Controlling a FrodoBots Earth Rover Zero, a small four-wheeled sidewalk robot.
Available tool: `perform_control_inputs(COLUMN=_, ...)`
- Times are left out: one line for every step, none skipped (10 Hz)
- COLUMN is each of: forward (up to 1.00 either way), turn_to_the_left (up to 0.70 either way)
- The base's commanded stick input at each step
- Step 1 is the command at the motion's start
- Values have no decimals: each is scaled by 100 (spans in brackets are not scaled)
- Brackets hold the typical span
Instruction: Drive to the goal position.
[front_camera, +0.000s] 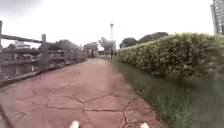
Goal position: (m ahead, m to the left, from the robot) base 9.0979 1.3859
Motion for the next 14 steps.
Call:
perform_control_inputs(forward=70, turn_to_the_left=0)
perform_control_inputs(forward=70, turn_to_the_left=0)
perform_control_inputs(forward=70, turn_to_the_left=0)
perform_control_inputs(forward=70, turn_to_the_left=0)
perform_control_inputs(forward=70, turn_to_the_left=0)
perform_control_inputs(forward=70, turn_to_the_left=0)
perform_control_inputs(forward=70, turn_to_the_left=0)
perform_control_inputs(forward=70, turn_to_the_left=1)
perform_control_inputs(forward=70, turn_to_the_left=3)
perform_control_inputs(forward=70, turn_to_the_left=14)
perform_control_inputs(forward=70, turn_to_the_left=30)
perform_control_inputs(forward=70, turn_to_the_left=30)
perform_control_inputs(forward=70, turn_to_the_left=16)
perform_control_inputs(forward=70, turn_to_the_left=0)
